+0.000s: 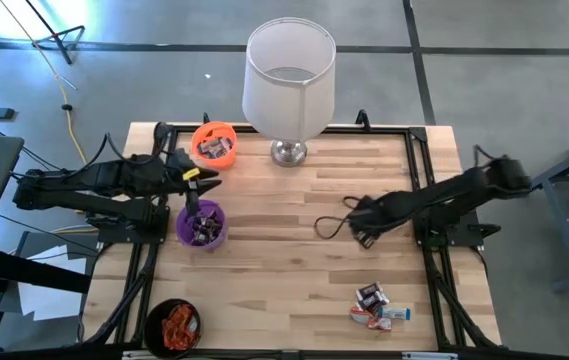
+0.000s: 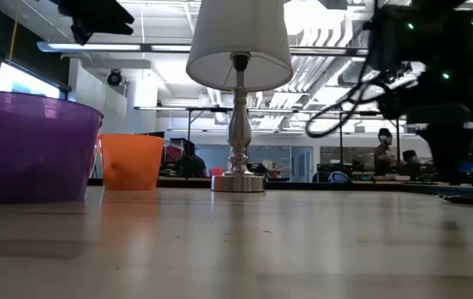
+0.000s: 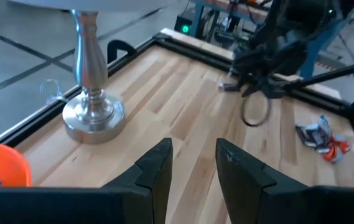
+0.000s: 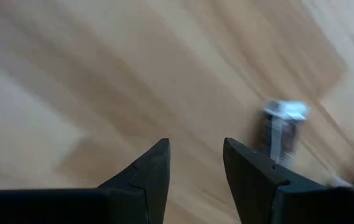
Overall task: Sort candy
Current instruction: Put the brown chocolate into the purple bucket
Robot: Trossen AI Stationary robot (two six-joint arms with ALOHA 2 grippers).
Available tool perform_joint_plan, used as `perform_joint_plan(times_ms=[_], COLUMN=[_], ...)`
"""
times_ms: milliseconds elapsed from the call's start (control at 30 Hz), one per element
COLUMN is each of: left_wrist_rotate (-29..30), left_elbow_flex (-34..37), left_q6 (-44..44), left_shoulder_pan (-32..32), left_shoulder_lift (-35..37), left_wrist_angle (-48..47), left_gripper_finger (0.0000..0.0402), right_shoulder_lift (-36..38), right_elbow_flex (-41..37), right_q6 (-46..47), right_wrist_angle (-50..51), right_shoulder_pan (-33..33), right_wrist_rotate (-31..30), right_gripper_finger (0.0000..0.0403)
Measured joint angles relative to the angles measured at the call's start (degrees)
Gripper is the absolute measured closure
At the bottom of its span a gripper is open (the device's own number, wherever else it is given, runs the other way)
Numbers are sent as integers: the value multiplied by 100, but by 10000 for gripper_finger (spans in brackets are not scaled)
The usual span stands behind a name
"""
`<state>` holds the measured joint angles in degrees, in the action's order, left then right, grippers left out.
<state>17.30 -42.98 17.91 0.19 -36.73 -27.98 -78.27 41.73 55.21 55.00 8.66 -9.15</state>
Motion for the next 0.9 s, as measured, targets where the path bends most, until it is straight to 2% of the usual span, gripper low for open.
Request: perform_joint_plan(times_ms=[167, 333, 633, 767, 900], left_wrist_rotate=[9, 10, 156, 160, 160], left_elbow_flex=[4, 4, 4, 4, 4], left_q6=[0, 0, -11, -95, -98], left_shoulder_pan=[0, 0, 0, 0, 0], left_shoulder_lift=[0, 0, -2, -2, -2], left_wrist_angle=[212, 263, 260, 262, 259], left_gripper_finger=[292, 292, 292, 292, 292], right_shoulder_lift=[842, 1309, 1384, 1382, 1398], right_elbow_flex=[-667, -967, -1287, -1412, -1655], right_q6=[239, 188, -182, -475, -714], right_wrist_angle=[116, 136, 53, -306, -832], right_shoulder_pan=[-277, -517, -1021, -1332, -1696], right_wrist_rotate=[55, 170, 509, 537, 840], right_gripper_finger=[258, 258, 258, 258, 258])
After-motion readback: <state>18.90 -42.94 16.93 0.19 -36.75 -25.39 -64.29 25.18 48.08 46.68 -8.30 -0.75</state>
